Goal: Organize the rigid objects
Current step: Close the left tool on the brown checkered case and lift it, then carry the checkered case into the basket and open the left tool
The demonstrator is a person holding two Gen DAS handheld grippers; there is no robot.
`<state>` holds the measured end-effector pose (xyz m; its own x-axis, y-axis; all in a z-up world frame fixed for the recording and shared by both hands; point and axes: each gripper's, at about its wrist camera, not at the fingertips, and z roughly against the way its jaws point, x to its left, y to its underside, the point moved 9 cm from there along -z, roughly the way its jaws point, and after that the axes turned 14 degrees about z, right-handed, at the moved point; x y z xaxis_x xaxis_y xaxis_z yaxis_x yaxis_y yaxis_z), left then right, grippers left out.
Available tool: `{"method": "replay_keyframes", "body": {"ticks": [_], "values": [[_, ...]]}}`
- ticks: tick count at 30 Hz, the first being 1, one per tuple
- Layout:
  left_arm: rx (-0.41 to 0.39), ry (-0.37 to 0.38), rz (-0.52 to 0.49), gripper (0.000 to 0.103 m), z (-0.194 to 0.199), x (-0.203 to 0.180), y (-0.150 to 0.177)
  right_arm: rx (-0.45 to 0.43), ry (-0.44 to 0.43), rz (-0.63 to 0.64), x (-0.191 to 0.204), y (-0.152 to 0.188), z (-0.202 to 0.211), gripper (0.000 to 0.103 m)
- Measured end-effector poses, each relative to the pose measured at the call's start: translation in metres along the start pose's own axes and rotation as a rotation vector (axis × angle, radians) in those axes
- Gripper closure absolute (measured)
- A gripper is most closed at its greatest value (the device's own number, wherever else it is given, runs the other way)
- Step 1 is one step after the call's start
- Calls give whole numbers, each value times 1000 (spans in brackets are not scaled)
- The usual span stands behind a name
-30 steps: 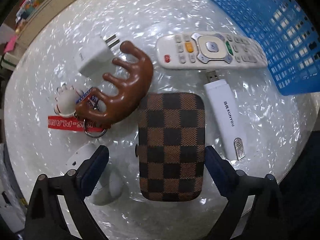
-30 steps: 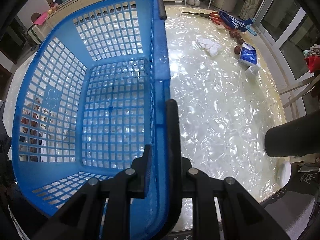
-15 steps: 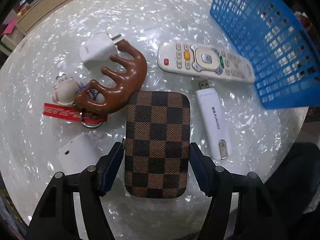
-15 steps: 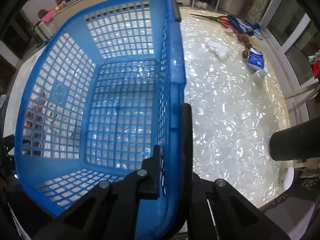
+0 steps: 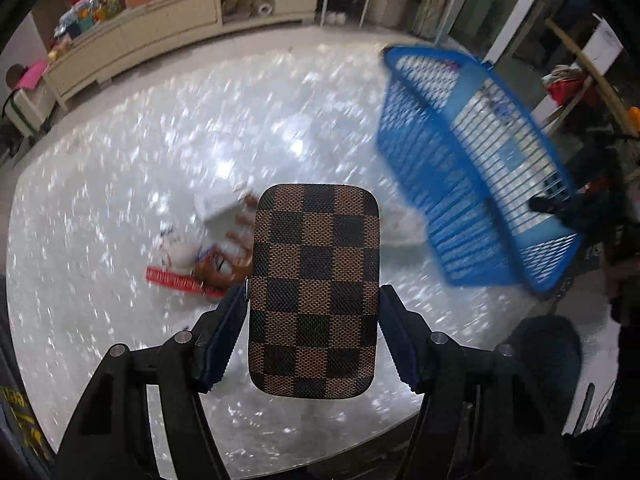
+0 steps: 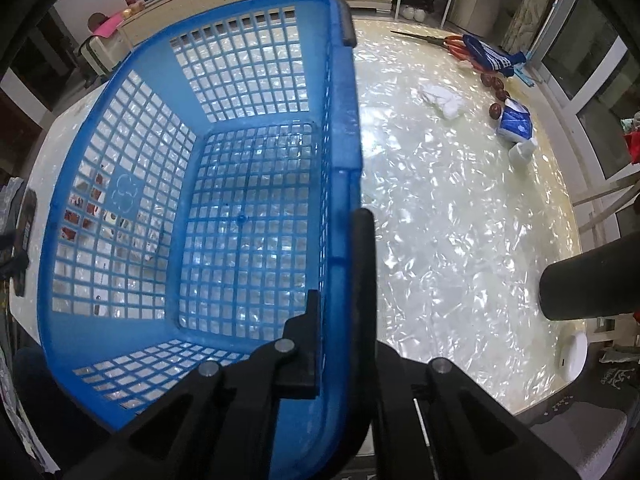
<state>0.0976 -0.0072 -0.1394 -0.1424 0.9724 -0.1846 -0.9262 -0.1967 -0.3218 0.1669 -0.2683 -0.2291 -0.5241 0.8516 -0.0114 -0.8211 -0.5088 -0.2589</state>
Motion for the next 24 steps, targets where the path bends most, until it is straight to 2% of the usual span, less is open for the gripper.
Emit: {"method": "replay_keyframes", "body": {"ticks": [5,10,14,18,24], "values": [[-48,35,-79,33,24,-45,-18,-6,-3,1,-3,-2,0,100],[-59,63,-166,33,24,-96,-30,-19,-27,-28,-8,1,-3,100],[-44,82,-234,33,9,-130,-38,-24,-41,-48,-10,3,-5,100],[-17,117,-258,33,-6,-155,-42,-35,-54,-67,-11,4,-4,100],[23,132,-307,33,-34,-186,-48,-49,-68,-91,-12,3,-4,100]]}}
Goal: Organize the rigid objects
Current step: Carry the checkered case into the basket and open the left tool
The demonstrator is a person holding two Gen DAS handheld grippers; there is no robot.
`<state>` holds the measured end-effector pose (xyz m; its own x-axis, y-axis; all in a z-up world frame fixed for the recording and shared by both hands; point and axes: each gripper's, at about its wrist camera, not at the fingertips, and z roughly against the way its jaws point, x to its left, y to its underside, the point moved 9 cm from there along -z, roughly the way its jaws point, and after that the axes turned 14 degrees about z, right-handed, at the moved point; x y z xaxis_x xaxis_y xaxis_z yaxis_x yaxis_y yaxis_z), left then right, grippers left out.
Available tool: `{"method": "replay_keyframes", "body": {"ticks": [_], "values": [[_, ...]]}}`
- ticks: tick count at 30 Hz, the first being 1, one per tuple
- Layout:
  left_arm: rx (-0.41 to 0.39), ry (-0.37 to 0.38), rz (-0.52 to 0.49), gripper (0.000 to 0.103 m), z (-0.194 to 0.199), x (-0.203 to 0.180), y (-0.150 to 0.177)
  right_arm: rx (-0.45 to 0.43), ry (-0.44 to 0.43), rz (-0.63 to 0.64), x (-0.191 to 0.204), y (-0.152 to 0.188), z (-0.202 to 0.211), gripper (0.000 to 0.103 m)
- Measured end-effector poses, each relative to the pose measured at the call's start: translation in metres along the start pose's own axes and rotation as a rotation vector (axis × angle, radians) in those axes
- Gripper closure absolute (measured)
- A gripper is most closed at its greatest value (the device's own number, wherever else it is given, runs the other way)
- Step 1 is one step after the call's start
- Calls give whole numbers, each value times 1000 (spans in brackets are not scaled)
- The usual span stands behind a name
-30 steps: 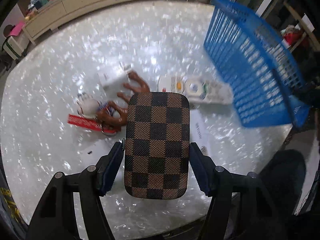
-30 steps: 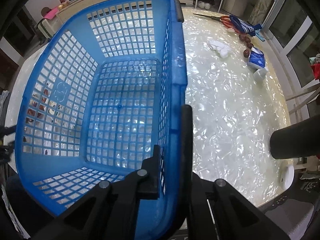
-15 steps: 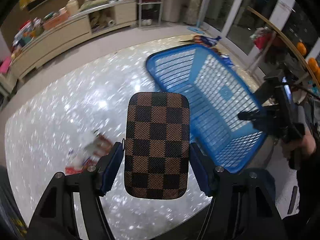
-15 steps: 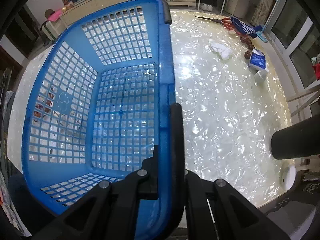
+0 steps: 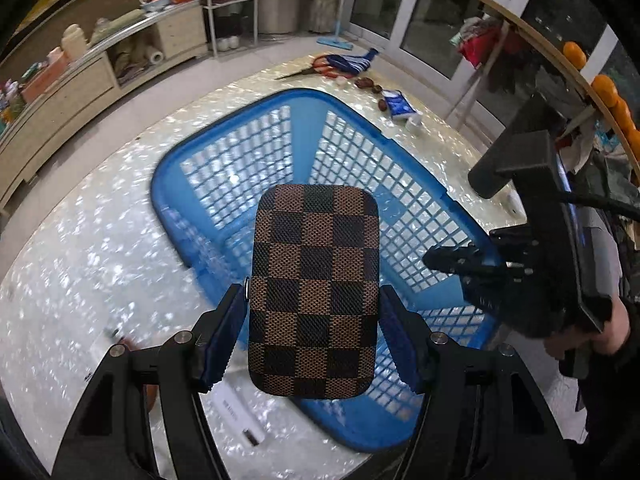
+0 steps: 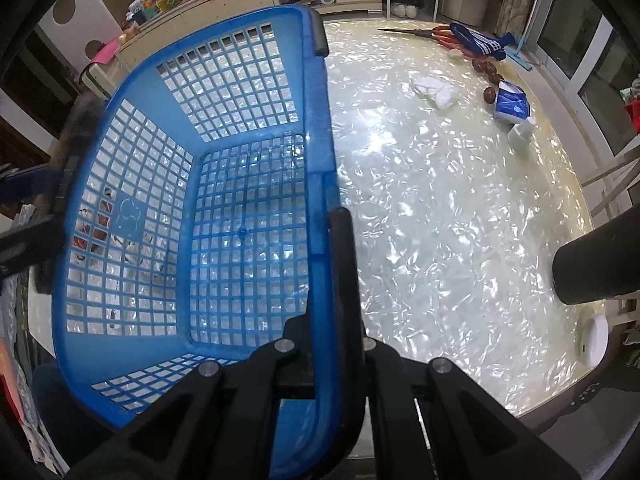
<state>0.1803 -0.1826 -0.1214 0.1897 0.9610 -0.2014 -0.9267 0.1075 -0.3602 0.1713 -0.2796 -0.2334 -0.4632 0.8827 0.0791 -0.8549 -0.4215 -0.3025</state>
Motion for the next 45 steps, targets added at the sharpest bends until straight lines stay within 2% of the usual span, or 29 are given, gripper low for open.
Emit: {"method": "replay_keyframes", "body": {"ticks": [8,11,18,21,23,33,38,42,45], "values": [[39,2,-102,33,-39,-19,-8,-17,-13,-11,-2,0,-1,100],[69,-42,-120,33,-54,-19,-9,-21,-15,-13,-3,0,-1,100],[126,-67,-137,33,-77,-18,-13,-30,-22,-29,-3,0,0,99],[145,-128,-170,33,-89,-14,-13,-33,-25,-30,-3,0,0,99],[162,-141,-177,33,-96,-14,-13,-36,-27,-31,-3,0,0,99],[177,-197,-181,32,-104,-12,-10,-38,-28,-32,-2,0,1,99],[134,-206,-186,10,-98,-14,-19,-41,-29,-35,-3,-1,0,99],[110,-213,-160,4,-85,-5,-28,-44,-33,-39,-3,0,1,99],[96,-222,-147,4,-67,4,-32,-44,-34,-37,-3,0,1,99]]}}
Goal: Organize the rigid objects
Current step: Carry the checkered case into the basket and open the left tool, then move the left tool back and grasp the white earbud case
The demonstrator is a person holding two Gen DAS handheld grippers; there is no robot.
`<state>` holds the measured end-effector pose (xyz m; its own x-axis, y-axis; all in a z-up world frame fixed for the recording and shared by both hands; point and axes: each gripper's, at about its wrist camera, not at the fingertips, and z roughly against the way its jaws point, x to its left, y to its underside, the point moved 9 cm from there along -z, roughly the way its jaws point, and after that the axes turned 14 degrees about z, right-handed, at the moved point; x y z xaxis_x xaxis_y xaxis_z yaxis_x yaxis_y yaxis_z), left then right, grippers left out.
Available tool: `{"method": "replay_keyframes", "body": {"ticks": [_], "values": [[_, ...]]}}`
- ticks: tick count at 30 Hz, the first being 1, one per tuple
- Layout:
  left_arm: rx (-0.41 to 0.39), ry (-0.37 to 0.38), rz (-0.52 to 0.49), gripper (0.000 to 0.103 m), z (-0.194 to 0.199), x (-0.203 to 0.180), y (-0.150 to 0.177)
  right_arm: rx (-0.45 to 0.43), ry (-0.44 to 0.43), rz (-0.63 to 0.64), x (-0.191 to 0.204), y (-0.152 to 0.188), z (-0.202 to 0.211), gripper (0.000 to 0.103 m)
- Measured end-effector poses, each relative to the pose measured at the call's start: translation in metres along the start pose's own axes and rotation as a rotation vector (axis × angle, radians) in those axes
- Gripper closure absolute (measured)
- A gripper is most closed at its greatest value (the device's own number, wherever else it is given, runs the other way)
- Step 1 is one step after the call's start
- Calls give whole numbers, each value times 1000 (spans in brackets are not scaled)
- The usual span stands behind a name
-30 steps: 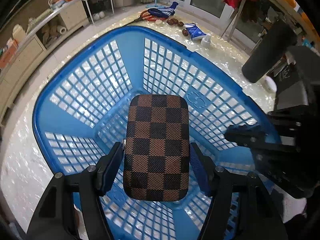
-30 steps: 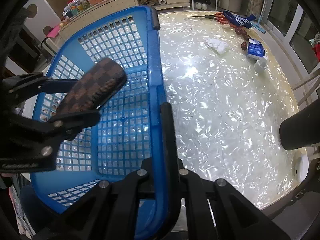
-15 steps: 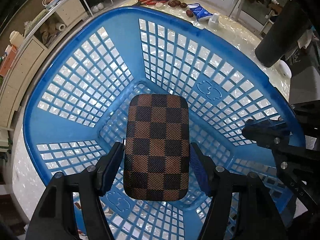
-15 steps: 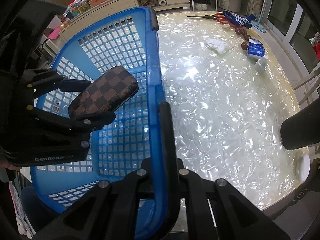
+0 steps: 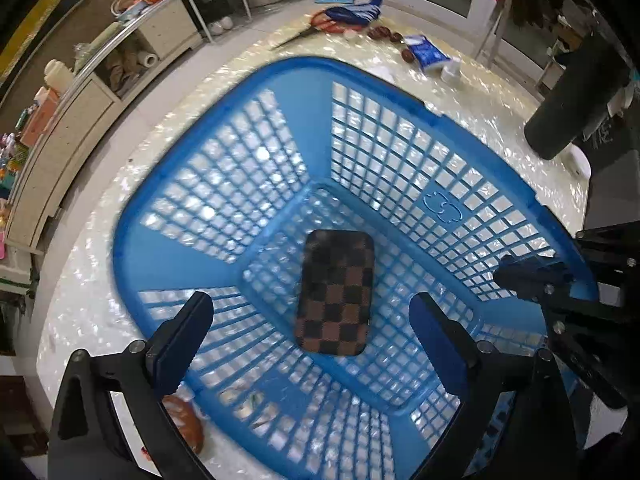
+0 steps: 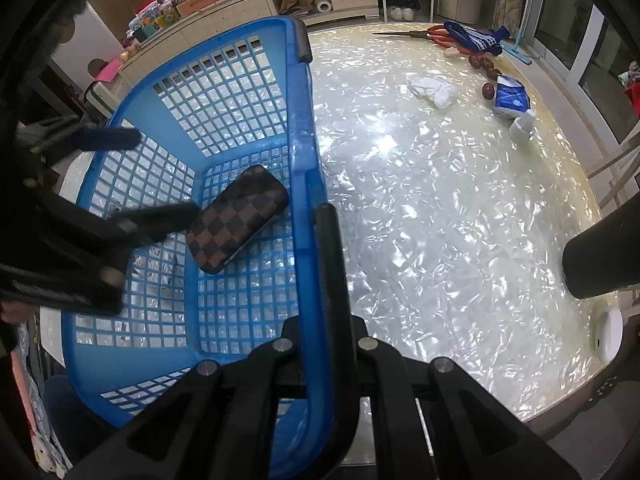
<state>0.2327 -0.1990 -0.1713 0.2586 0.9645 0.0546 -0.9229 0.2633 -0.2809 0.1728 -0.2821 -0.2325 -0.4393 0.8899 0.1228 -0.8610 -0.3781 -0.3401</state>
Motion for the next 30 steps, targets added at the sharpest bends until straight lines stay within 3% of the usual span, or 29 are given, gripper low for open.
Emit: {"method": "replay_keyframes", "body": {"ticks": [7,14,23,30], "values": [[-75,-26,16,4,66,35,10,6,8,14,1,0,0,99],[-80,-47,94,4,100,81,42,11,23,24,1,0,0,99],[-22,-65,213,4,94,151,113,6,41,34,3,0,6,99],[78,-47,347,4,54,193,178,14,50,35,3,1,7,99]]}}
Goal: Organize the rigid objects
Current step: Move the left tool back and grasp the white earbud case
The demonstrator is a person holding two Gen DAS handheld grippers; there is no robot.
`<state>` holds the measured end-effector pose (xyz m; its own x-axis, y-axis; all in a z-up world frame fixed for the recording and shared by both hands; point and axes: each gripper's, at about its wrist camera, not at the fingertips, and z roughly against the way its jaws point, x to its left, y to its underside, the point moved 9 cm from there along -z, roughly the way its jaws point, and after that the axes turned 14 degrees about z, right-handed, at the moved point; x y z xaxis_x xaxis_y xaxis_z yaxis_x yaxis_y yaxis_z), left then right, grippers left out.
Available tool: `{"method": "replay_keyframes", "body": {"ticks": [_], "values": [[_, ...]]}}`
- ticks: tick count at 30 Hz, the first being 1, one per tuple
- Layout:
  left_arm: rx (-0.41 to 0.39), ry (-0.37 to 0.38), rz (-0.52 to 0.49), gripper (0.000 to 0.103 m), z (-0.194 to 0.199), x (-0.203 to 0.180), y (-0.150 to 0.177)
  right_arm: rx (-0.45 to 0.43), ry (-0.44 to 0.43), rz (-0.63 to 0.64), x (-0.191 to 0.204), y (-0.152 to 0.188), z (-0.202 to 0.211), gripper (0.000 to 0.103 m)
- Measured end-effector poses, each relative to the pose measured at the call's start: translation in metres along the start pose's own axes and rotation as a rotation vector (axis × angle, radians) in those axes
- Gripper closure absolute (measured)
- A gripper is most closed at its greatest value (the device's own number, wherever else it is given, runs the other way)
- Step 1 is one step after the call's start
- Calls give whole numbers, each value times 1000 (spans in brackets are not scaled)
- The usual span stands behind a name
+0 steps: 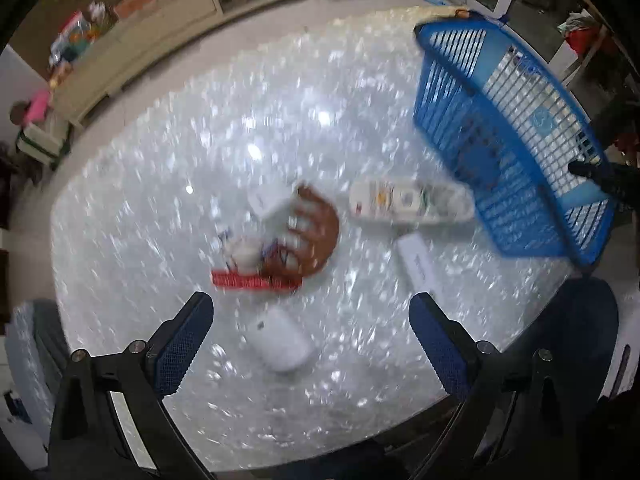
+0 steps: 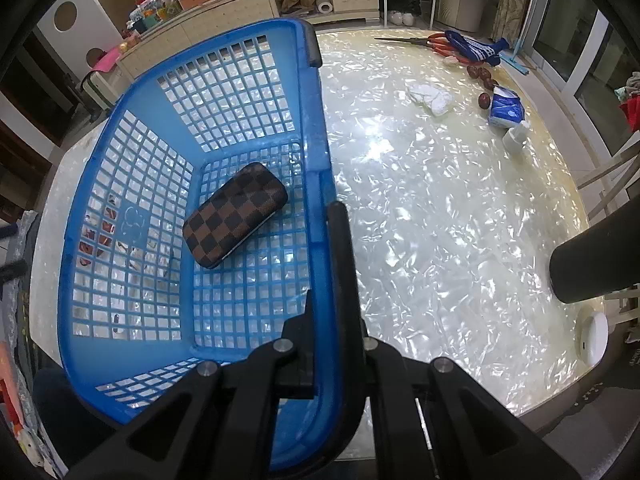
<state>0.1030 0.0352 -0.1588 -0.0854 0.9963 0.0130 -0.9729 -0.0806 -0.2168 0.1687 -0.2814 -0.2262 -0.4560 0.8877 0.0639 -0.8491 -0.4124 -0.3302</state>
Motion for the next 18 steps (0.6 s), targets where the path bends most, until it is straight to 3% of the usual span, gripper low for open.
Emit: {"method": "replay_keyframes", "body": {"ticks": [10,13,18], "values": [[79,3,280,4,-56,51,38,11,0,0,0,2,-2,99],[57,-28,396,4,-64,67,42,9,-2,0,0,2,-2,99],[83,-63,462,4,-78,76,50,6,-3,0,1,2,-3,99]]}}
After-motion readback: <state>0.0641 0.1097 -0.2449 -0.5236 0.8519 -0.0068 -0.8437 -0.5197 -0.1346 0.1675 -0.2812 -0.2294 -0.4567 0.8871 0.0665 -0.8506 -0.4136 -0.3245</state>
